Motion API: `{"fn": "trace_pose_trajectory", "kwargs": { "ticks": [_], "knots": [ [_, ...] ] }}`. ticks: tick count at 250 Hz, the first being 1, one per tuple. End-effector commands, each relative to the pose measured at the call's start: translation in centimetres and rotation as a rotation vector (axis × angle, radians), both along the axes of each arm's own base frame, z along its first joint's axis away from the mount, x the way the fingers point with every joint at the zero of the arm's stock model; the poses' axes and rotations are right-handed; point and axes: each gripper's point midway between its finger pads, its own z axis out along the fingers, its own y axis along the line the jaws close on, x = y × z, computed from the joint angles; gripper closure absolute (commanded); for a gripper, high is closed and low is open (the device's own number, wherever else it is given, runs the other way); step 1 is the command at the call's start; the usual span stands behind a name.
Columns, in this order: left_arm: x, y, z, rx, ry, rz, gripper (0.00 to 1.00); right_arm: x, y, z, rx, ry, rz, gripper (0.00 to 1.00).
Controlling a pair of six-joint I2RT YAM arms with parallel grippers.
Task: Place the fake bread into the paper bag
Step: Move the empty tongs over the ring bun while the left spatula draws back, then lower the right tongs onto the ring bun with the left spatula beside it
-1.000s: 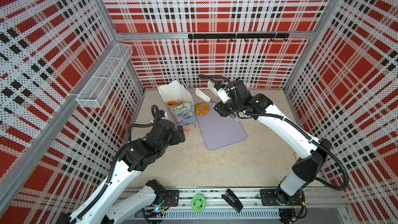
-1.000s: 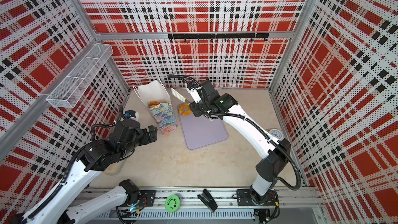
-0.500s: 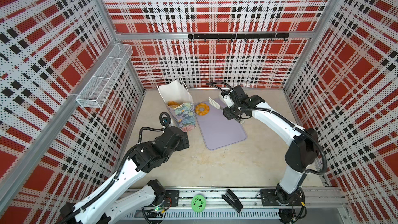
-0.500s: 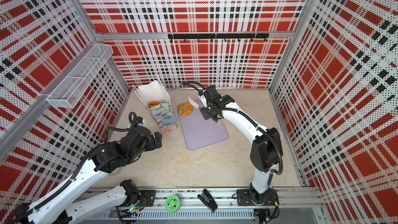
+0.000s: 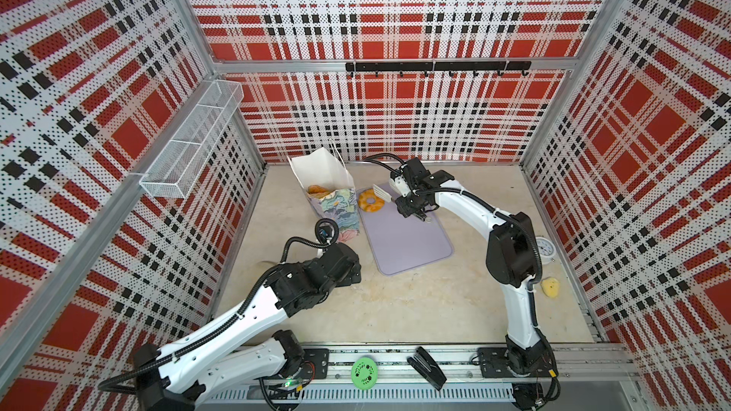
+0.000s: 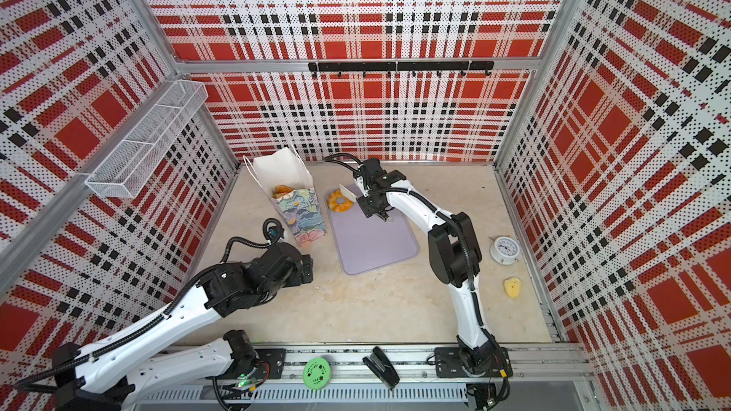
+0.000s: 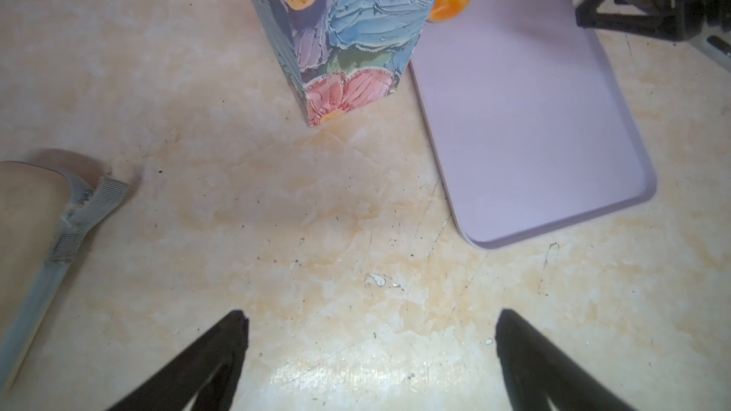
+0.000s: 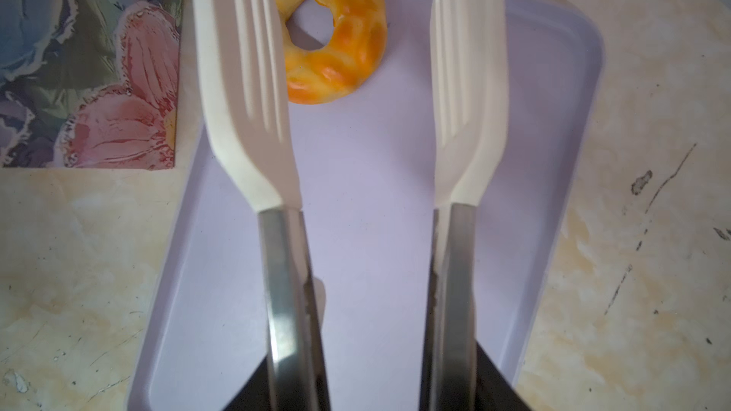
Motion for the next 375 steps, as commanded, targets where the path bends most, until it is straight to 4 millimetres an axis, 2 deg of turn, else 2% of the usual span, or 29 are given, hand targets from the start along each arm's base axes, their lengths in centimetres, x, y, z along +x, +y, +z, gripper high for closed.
{"fn": "trace_pose_trajectory", "kwargs": {
  "ticks": [1, 95, 120, 173, 232, 323, 375],
  "knots": [
    [0.3, -1.2, -0.4, -0.034, -0.007, 0.004, 0.01, 1.6, 0.9, -0.1, 0.010, -0.032, 0.026, 0.49],
    [0.8, -3.8, -1.9, -0.038, 0.026, -0.045, 0.01, 3.2, 1.6, -3.2, -0.028, 0.008, 0.046, 0.51],
    [0.8, -4.0, -1.9, -0.038, 0.028, -0.052, 0.01, 3.0, 1.5, -4.1, -0.050, 0.035, 0.053, 0.52],
    [0.8, -4.1, -2.1, -0.036, 0.033, -0.056, 0.01, 2.0, 0.4, -4.9, -0.110, 0.079, 0.071, 0.60],
    [0.9, -4.5, -2.1, -0.036, 0.034, -0.064, 0.01, -0.7, -2.3, -5.6, -0.217, 0.144, 0.090, 0.64],
    [1.1, -5.6, -2.2, -0.022, 0.044, -0.094, 0.00, -7.4, -6.8, -4.7, -0.269, 0.233, 0.059, 0.63],
    [1.3, -6.8, -2.3, -0.006, 0.051, -0.126, 0.01, -10.3, -8.2, -3.6, -0.245, 0.253, 0.036, 0.59]
  ]
}}
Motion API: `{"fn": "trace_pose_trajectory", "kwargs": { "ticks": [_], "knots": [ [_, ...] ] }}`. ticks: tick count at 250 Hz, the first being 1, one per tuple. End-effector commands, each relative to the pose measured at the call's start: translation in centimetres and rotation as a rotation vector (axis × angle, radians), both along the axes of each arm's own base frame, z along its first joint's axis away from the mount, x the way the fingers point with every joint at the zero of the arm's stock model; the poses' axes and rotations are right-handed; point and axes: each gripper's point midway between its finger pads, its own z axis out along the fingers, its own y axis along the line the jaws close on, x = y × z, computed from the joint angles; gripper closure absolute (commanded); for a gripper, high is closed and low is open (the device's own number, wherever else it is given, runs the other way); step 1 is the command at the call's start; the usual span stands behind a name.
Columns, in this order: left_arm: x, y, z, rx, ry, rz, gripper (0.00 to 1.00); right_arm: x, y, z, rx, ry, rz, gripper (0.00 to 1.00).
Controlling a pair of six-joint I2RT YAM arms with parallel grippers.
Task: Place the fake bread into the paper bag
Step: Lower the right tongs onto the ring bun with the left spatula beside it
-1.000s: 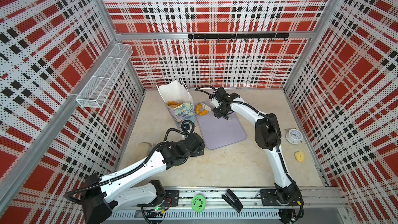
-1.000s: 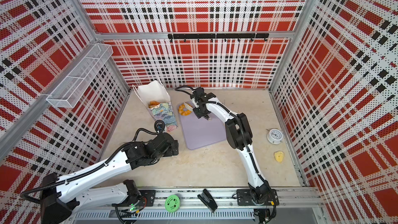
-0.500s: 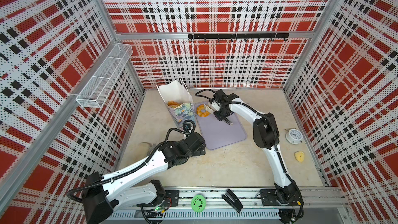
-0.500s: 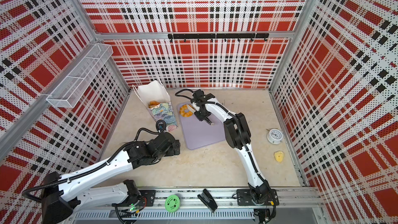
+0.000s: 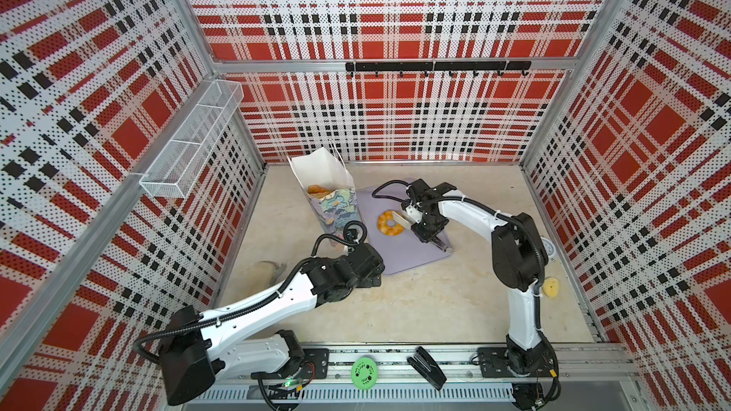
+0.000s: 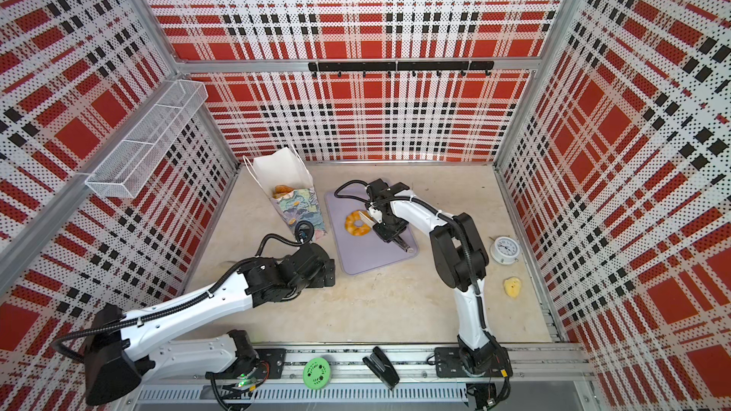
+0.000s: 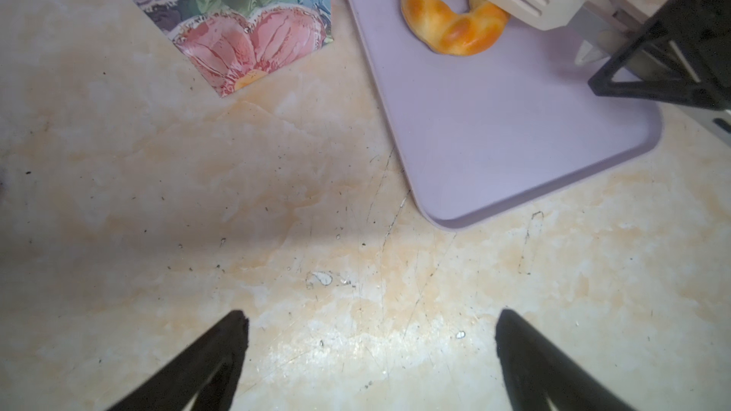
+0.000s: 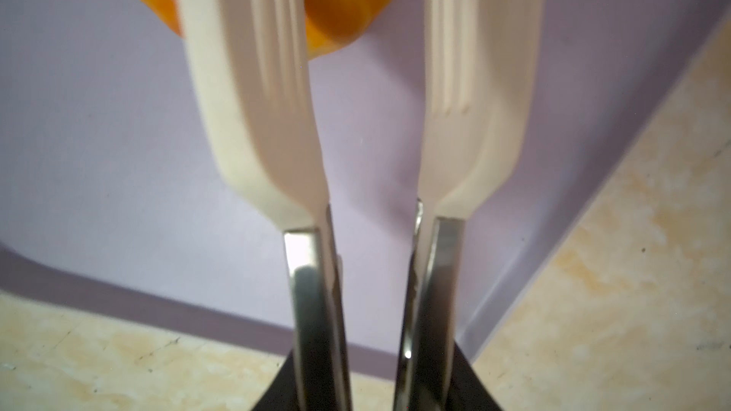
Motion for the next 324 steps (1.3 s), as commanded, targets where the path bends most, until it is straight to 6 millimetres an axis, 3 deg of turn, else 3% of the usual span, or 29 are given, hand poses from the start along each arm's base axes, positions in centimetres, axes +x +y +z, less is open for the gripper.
{"fn": "trace_pose_trajectory", "kwargs": {
  "ticks": [1, 70, 165, 285, 324],
  "knots": [
    [0.6, -1.4, 1.2, -0.022, -0.027, -0.024, 0.01, -0.8, -0.4, 1.8, 0.030, -0.023, -0.019, 0.59],
    [0.6, -2.9, 0.9, -0.004, -0.016, -0.067, 0.01, -0.1, -1.1, 3.2, -0.007, -0.068, 0.003, 0.54],
    [0.4, -4.4, 0.6, 0.017, -0.003, -0.116, 0.01, 1.4, -0.7, 2.6, -0.016, -0.055, 0.038, 0.54],
    [0.4, -5.8, 0.3, 0.037, 0.018, -0.171, 0.01, 1.6, 0.0, 1.7, -0.029, 0.014, 0.104, 0.58],
    [0.4, -5.8, 0.4, 0.038, 0.012, -0.168, 0.01, 1.1, -0.7, 1.2, -0.074, 0.049, 0.127, 0.58]
  ]
}}
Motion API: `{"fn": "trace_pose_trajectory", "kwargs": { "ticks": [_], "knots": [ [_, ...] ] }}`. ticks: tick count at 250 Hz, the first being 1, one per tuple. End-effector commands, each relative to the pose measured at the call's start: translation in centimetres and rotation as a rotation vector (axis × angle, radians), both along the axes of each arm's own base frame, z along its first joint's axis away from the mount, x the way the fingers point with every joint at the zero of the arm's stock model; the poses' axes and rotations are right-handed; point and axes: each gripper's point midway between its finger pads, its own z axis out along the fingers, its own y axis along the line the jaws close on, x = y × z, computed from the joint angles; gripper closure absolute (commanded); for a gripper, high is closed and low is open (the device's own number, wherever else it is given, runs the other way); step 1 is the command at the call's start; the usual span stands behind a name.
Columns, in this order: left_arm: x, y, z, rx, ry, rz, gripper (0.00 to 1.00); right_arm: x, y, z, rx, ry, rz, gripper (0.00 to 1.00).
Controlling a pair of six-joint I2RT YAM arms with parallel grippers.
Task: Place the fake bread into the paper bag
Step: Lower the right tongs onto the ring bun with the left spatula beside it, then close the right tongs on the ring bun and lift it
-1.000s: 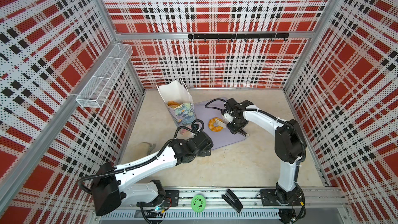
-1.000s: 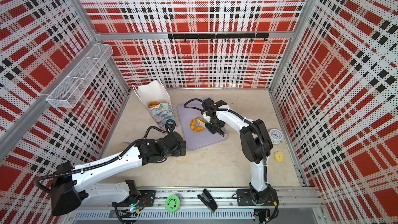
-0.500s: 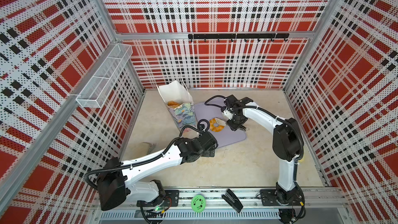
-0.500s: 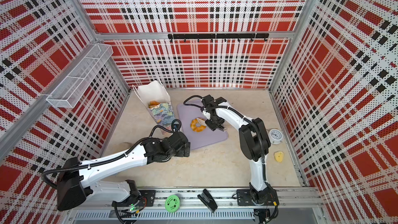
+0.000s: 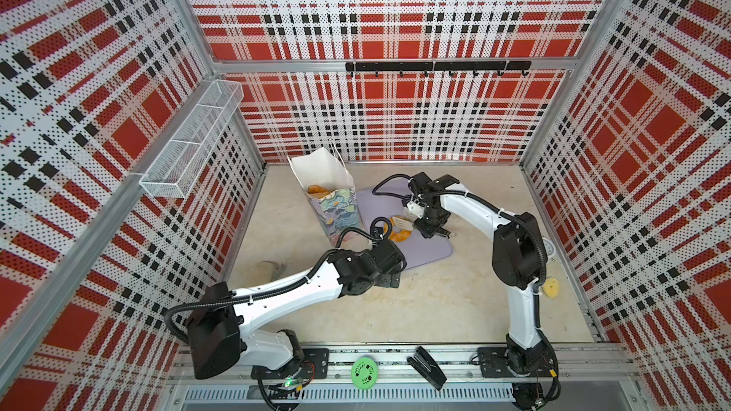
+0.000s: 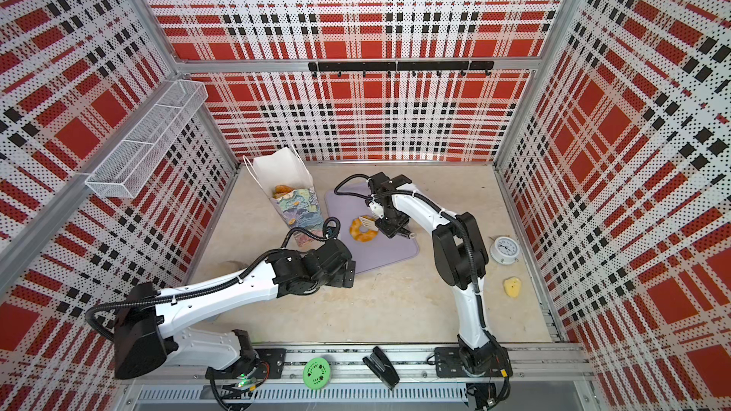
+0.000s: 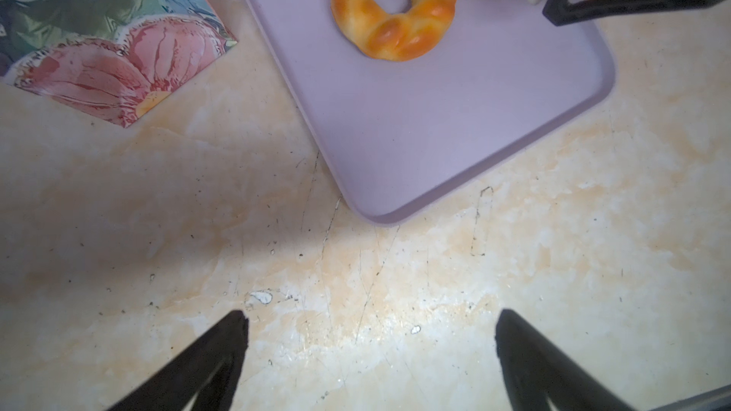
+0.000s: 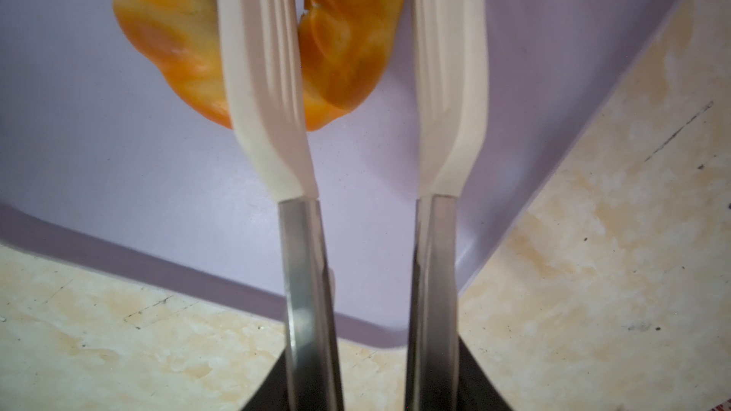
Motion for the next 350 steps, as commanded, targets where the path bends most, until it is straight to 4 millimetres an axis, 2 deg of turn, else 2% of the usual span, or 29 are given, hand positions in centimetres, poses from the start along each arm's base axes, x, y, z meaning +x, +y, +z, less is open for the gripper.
{"fn": "trace_pose_trajectory", "kwargs": {
  "ticks": [1, 78, 119, 182, 286, 324, 350],
  "knots": [
    [0.3, -0.6, 1.0, -0.014, -0.026, -0.010, 0.01, -0.3, -0.3, -0.1, -0.029, 0.030, 0.042, 0.58],
    [0.3, -0.1, 1.3, -0.015, -0.039, 0.002, 0.01, -0.8, -1.3, 0.0, -0.076, 0.045, 0.060, 0.71],
    [0.4, 0.1, 1.7, -0.022, -0.049, 0.010, 0.01, -0.7, -1.7, 0.7, -0.090, 0.024, 0.056, 0.75],
    [0.6, 0.3, 2.4, -0.038, -0.066, 0.022, 0.01, -0.7, -1.1, 1.9, -0.029, -0.014, 0.026, 0.77],
    [1.4, 1.4, 5.9, -0.110, -0.146, 0.063, 0.01, -0.6, -0.5, 2.7, 0.023, -0.038, 0.003, 0.79],
    [1.3, 1.9, 6.1, -0.106, -0.149, 0.068, 0.01, -0.8, -0.8, 2.3, 0.008, -0.026, -0.004, 0.79],
    [1.3, 1.9, 6.3, -0.111, -0.154, 0.070, 0.01, -0.6, -0.5, 2.9, 0.026, -0.044, -0.010, 0.79]
  ]
}}
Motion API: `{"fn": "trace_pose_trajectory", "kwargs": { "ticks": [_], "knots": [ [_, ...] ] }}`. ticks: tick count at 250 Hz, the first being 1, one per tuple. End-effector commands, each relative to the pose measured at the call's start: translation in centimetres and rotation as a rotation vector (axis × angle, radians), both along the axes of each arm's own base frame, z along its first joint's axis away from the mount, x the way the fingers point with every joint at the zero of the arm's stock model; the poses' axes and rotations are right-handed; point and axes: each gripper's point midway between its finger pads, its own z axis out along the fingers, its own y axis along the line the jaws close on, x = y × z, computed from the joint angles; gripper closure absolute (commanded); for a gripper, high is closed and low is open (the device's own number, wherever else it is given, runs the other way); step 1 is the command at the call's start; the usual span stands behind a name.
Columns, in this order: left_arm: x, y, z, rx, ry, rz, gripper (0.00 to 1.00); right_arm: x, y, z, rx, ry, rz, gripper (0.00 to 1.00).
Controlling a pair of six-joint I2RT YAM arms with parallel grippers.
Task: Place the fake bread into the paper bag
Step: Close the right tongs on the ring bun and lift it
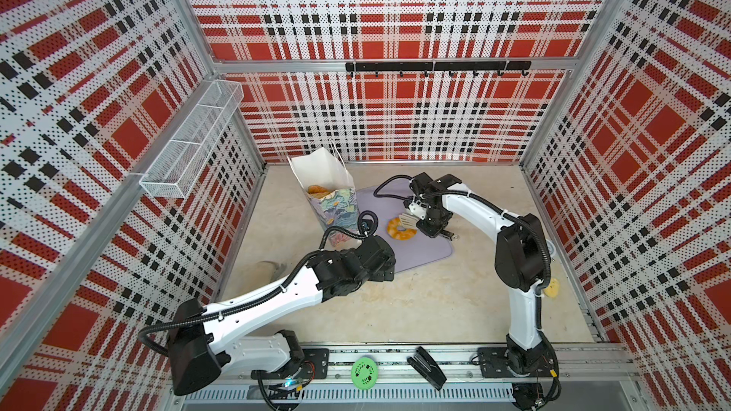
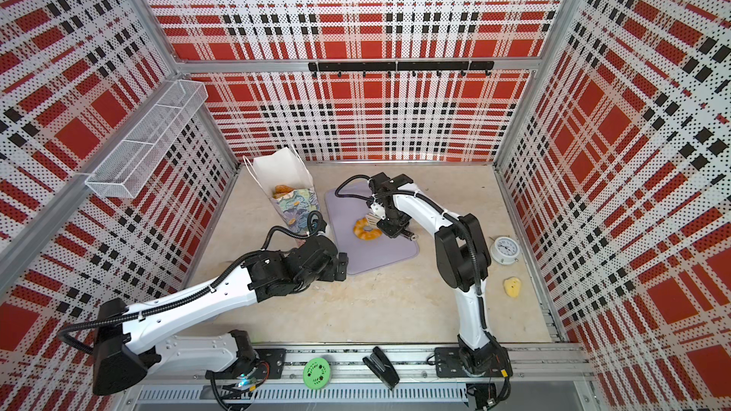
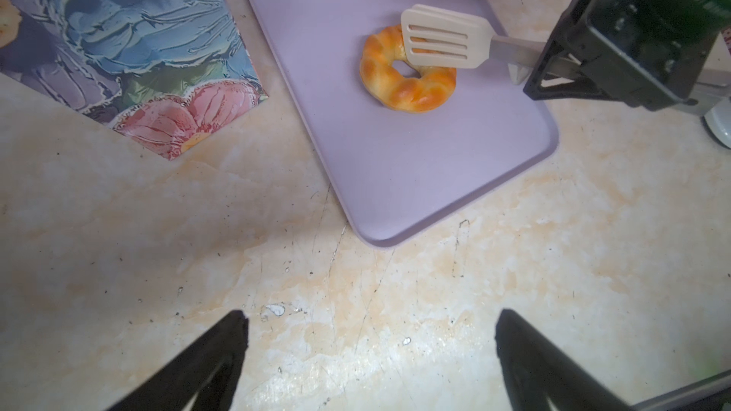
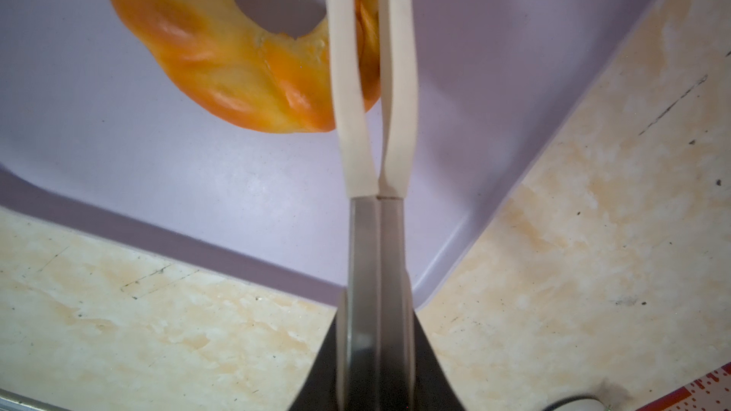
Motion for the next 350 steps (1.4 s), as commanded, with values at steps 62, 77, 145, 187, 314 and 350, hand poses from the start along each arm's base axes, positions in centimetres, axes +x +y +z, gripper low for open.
{"fn": "trace_pose_trajectory", "kwargs": {
  "ticks": [62, 77, 145, 187, 314, 350],
  "knots": [
    [0.9, -0.3, 2.9, -0.018, -0.055, 0.000, 0.01, 0.7, 1.0, 3.9, 0.100, -0.092, -0.026, 0.80],
    [1.0, -0.5, 3.1, -0.017, -0.057, -0.008, 0.01, 0.7, 1.1, 4.3, 0.111, -0.097, -0.030, 0.80],
    [1.2, -0.2, 4.3, -0.021, -0.070, -0.012, 0.01, 0.7, 1.5, 6.2, 0.158, -0.132, -0.039, 0.79],
    [1.3, 0.3, 5.6, -0.038, -0.083, -0.017, 0.01, 0.8, 2.2, 8.0, 0.216, -0.160, -0.040, 0.79],
    [1.8, 2.4, 9.6, -0.056, -0.120, -0.034, 0.01, 0.5, 4.6, 13.8, 0.411, -0.221, -0.060, 0.78],
    [1.8, 3.1, 10.7, -0.057, -0.138, -0.030, 0.01, 0.4, 5.5, 15.2, 0.451, -0.238, -0.048, 0.78]
  ]
}}
